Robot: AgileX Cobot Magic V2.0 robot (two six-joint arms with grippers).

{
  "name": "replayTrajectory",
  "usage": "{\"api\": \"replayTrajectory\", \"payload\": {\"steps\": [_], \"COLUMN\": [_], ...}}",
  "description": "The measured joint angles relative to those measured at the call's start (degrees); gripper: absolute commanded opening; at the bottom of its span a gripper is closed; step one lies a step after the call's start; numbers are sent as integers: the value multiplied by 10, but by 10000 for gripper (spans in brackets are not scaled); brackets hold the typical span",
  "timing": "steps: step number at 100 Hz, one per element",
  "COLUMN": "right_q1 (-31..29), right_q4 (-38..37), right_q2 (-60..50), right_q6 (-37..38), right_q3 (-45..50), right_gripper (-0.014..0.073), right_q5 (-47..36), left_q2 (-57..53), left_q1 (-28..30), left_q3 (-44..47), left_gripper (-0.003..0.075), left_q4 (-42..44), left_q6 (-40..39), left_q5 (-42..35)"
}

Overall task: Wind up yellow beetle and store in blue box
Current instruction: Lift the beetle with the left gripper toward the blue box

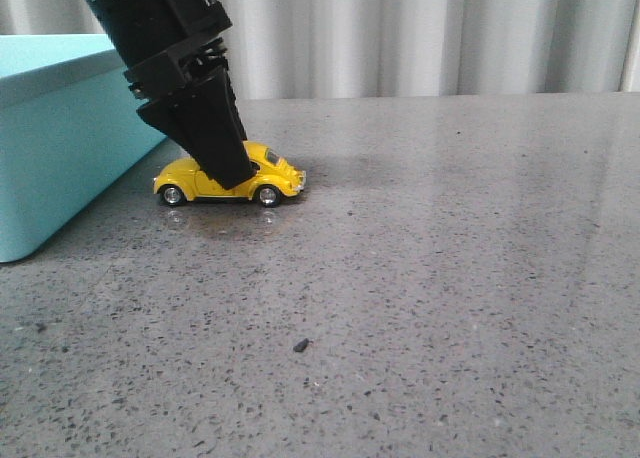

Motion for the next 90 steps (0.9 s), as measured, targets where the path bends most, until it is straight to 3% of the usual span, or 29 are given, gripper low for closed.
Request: {"api": "replayTrajectory", "payload": {"steps": [11, 23, 35, 66, 90], "right_q1": [0, 0, 0, 0, 0], "right_q4": [0, 0, 0, 0, 0], "right_q2": [0, 0, 0, 0, 0], "right_q6": [0, 0, 0, 0, 0], "right_q3": [0, 0, 0, 0, 0], "right_gripper": [-41, -41, -41, -41, -41], "right_q5": [0, 0, 0, 0, 0], "left_q2": [0, 0, 0, 0, 0], "left_q1": [0, 0, 0, 0, 0], "left_q3": [0, 0, 0, -10, -98], "left_gripper": [401, 243, 135, 122, 121], "left_q4": [0, 0, -1, -5, -30], "left_q6": [0, 0, 0, 0, -7], "left_q5": [0, 2, 6, 10, 13]}}
